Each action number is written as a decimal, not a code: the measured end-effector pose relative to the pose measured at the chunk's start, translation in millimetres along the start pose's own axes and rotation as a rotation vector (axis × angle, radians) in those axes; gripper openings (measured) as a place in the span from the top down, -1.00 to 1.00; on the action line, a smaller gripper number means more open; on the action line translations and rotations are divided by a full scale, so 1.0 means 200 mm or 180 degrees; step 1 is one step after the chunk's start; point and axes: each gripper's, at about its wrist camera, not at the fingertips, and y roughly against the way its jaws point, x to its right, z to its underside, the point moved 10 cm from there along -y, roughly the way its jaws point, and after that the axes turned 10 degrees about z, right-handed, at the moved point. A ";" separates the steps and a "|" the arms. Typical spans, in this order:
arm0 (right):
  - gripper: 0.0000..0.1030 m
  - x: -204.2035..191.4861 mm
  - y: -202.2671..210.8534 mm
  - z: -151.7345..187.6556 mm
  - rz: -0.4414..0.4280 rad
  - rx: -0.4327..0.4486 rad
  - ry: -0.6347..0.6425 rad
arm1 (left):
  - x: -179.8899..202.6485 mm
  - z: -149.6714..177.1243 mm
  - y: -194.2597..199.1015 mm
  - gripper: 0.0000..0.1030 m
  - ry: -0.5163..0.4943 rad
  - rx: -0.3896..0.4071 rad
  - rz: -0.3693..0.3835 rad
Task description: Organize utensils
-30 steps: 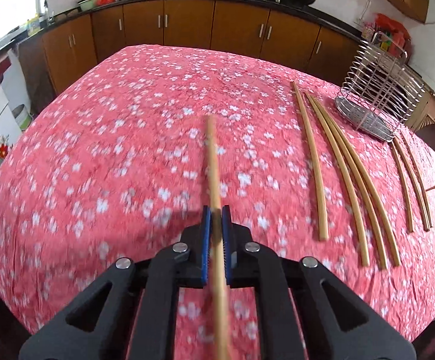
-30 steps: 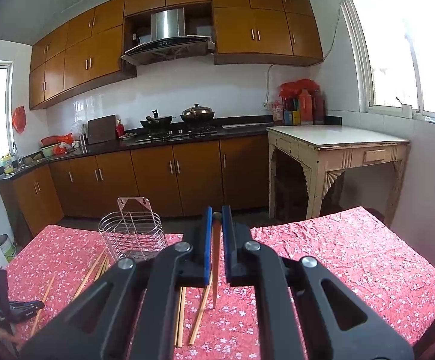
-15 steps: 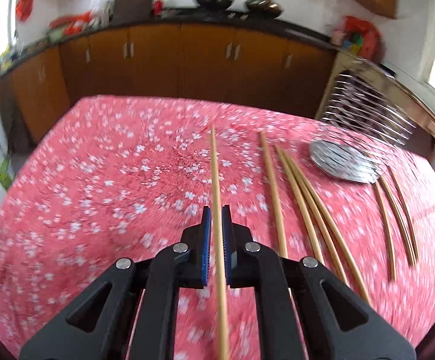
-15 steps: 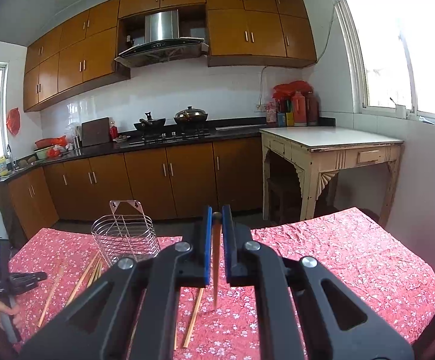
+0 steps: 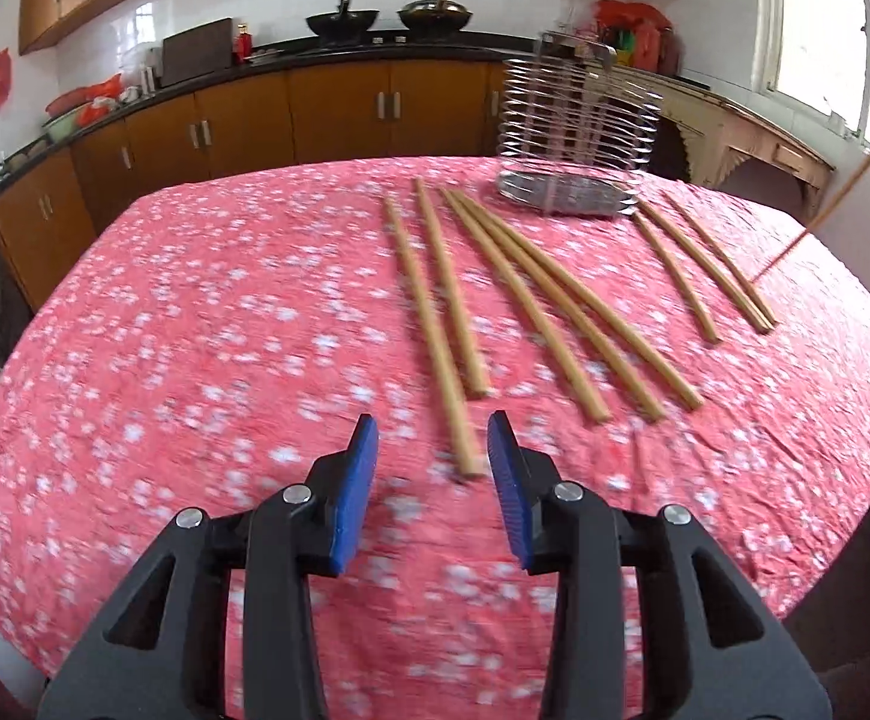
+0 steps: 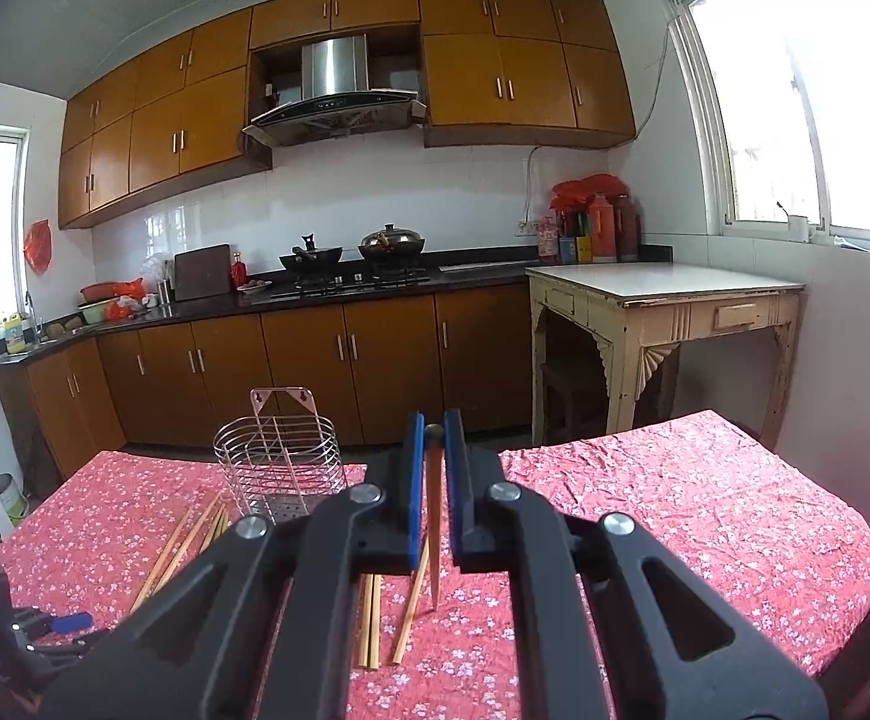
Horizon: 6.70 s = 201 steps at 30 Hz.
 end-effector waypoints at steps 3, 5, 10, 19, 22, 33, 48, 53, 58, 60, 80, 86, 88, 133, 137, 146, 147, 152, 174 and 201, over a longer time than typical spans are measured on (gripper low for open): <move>0.85 0.02 0.00 0.00 -0.0001 -0.0012 -0.0017 | 0.03 0.02 -0.04 0.25 -0.0067 -0.0097 -0.0079; 0.85 0.02 0.01 0.01 -0.0005 -0.0021 -0.0027 | 0.03 0.04 -0.08 0.25 -0.0066 -0.0196 -0.0096; 0.85 0.03 0.01 0.01 -0.0007 -0.0020 -0.0037 | 0.03 0.03 -0.10 0.84 -0.0032 -0.0207 -0.0167; 0.85 0.04 0.01 -0.02 -0.0007 0.0022 -0.0036 | -0.05 -0.08 0.00 0.88 0.0081 0.0002 -0.0169; 0.85 0.03 0.02 -0.04 -0.0003 0.0063 -0.0026 | -0.09 -0.21 0.10 0.87 0.0102 0.0230 -0.0197; 0.85 0.00 -0.02 -0.11 -0.0015 0.0114 0.0013 | -0.17 -0.69 0.34 0.88 0.0098 0.0910 -0.0329; 0.85 -0.05 -0.02 -0.28 -0.0073 0.0300 0.0021 | -0.15 -1.02 0.54 0.88 0.0005 0.1272 -0.0354; 0.85 -0.07 -0.02 -0.40 -0.0178 0.0368 -0.0031 | -0.10 -1.13 0.61 0.88 -0.0068 0.1376 -0.0339; 0.85 -0.13 -0.04 -0.56 -0.0345 0.0418 -0.0095 | 0.01 -1.29 0.69 0.88 -0.0143 0.1496 -0.0244; 0.85 -0.17 -0.06 -0.63 -0.0432 0.0421 -0.0126 | 0.07 -1.38 0.73 0.88 -0.0208 0.1566 -0.0214; 0.85 -0.71 -0.63 -0.78 -0.0662 0.0096 0.0093 | 0.34 -1.89 0.43 0.88 -0.0072 0.1807 0.0159; 0.85 -0.75 -0.85 -0.63 -0.0695 -0.0180 0.0132 | 0.30 -1.85 0.18 0.88 -0.0030 0.1597 0.0128; 0.85 -0.77 -0.90 -0.59 -0.0738 -0.0264 0.0106 | 0.27 -1.84 0.13 0.88 -0.0014 0.1553 0.0105; 0.56 -0.27 -0.75 0.99 -0.0109 -0.1985 0.0319 | -0.16 -0.38 -0.09 -0.12 0.0103 0.0140 -0.0212; 0.57 -0.28 -0.78 1.05 -0.0037 -0.2047 0.0391 | -0.12 -0.32 -0.12 -0.12 0.0056 0.0071 -0.0202; 0.85 -0.08 -0.85 1.05 0.0306 -0.2015 0.0230 | -0.05 -0.25 -0.25 0.01 0.0053 -0.0232 -0.0127; 0.85 -0.05 -0.86 1.04 0.0308 -0.2023 0.0184 | -0.05 -0.25 -0.27 0.09 0.0048 -0.0266 -0.0122; 0.85 -0.02 -0.86 1.05 0.0303 -0.2029 0.0175 | -0.04 -0.23 -0.38 0.62 0.0059 -0.0462 -0.0213; 0.64 0.03 -0.90 1.03 0.0263 -0.1999 0.0215 | -0.34 -0.32 -0.38 0.07 0.0210 -0.0329 -0.0299; 0.73 0.04 -0.83 1.05 0.0308 -0.1991 0.0235 | -0.30 -0.29 -0.38 0.67 0.0071 -0.0382 -0.0298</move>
